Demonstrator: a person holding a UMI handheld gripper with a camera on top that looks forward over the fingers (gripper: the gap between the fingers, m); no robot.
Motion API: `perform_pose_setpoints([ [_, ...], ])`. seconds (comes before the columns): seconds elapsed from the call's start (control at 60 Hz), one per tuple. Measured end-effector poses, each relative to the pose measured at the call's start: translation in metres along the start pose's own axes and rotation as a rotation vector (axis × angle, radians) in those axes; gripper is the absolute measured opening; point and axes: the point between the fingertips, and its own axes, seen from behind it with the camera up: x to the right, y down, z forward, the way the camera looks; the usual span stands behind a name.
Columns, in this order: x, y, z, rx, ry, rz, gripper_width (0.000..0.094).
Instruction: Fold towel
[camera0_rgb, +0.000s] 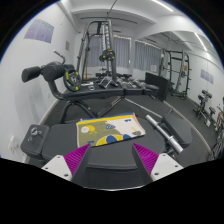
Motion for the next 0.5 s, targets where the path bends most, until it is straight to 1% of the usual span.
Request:
perform_pose_setpoints([
  [0.267,-0.089,0.006,0.009,-0.007,-0.109,-0.045,0.0853],
  [0.4,-0.111,0.01,0.026,-0.01,-0.14,-0.059,0.0854],
  [0.5,-0.115,0.016,0.05,-0.024,-0.141,-0.069,0.0855],
])
